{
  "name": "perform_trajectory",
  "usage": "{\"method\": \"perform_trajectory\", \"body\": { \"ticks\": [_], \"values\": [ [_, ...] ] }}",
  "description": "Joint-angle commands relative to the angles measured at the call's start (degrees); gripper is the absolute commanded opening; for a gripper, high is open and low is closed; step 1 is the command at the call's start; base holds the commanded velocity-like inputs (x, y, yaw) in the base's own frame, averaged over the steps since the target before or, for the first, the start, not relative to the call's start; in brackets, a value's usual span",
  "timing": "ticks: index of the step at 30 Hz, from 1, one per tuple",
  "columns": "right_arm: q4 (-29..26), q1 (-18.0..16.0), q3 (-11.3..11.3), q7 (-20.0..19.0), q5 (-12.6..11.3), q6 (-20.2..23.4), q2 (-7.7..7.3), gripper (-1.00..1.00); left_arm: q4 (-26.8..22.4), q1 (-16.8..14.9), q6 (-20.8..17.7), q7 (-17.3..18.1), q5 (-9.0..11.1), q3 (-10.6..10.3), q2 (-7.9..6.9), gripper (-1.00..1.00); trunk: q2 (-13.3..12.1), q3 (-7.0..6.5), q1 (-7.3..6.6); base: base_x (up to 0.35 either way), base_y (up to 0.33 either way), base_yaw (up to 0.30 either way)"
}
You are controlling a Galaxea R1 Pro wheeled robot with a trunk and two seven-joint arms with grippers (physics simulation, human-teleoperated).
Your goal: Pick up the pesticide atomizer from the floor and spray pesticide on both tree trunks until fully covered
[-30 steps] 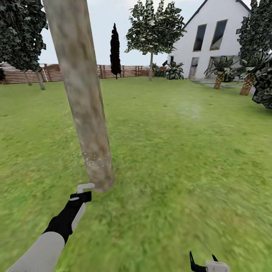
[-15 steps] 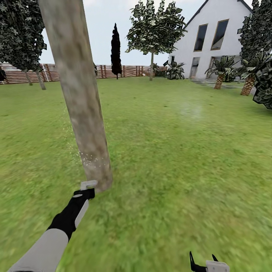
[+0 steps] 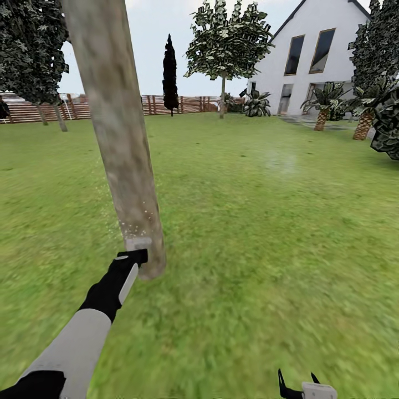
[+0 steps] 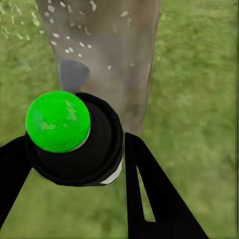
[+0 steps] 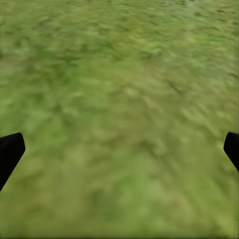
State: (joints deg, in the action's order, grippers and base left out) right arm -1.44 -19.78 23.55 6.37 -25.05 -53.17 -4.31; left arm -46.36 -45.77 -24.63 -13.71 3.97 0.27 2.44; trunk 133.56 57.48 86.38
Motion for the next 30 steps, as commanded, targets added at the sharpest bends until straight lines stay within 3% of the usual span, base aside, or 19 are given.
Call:
{"method": "perform_trajectory", "body": {
  "ticks": [1,5,8,10,12,15,17,23,27,30],
  "values": [
    [-0.02,0.0,0.0,-0.03,0.0,0.0,0.0,1.0,-0.13,-0.21,0.01,0.0,-0.1,0.0,0.16,-1.0,0.0,0.0,0.0,-0.021,0.013,0.0],
    [-0.05,0.02,0.0,-0.01,0.01,0.0,0.0,1.0,-0.3,-2.04,-0.99,-0.02,-0.16,0.07,0.33,-1.0,0.0,0.0,0.0,-0.004,0.003,0.0],
    [0.01,0.02,0.0,-0.01,0.0,0.0,0.0,1.0,-4.16,-1.91,-2.56,-0.01,-0.23,0.33,-0.33,-1.0,0.0,0.0,0.0,0.0,0.0,0.0],
    [0.0,0.0,0.0,-0.02,0.0,0.0,0.0,1.0,-5.82,-1.72,-5.36,0.13,-0.1,0.58,-1.98,-1.0,0.0,0.0,0.0,0.0,0.0,0.0],
    [0.01,0.02,-0.01,0.01,0.0,0.0,0.0,1.0,-6.02,-1.7,-6.31,0.31,0.11,0.45,-2.65,-1.0,0.0,0.0,0.0,0.0,0.0,0.0],
    [0.01,0.02,-0.02,0.02,0.0,0.0,0.0,1.0,-6.52,-2.39,-8.4,0.42,0.26,0.11,-1.43,-1.0,0.0,0.0,0.0,0.0,0.0,0.0],
    [0.01,0.0,-0.04,0.0,0.0,0.0,0.0,1.0,-7.05,-2.43,-9.65,0.55,0.47,0.18,-1.53,-1.0,0.0,0.0,0.0,0.0,0.0,0.0],
    [0.03,0.02,-0.06,-0.02,0.0,0.0,0.0,1.0,-7.33,-2.48,-10.17,0.69,0.74,0.67,-5.56,-1.0,0.0,0.0,0.0,0.0,0.0,0.0],
    [0.03,0.0,-0.03,0.0,0.0,0.0,0.0,1.0,-7.2,-1.79,-10.22,0.62,0.35,0.02,-5.03,-1.0,0.0,0.0,0.0,-0.086,0.022,0.0],
    [0.03,0.02,0.0,-0.02,0.0,0.0,0.0,1.0,-6.46,-1.62,-10.17,0.74,0.26,0.05,-5.65,-1.0,0.0,0.0,0.0,-0.173,0.062,0.0]
  ]
}}
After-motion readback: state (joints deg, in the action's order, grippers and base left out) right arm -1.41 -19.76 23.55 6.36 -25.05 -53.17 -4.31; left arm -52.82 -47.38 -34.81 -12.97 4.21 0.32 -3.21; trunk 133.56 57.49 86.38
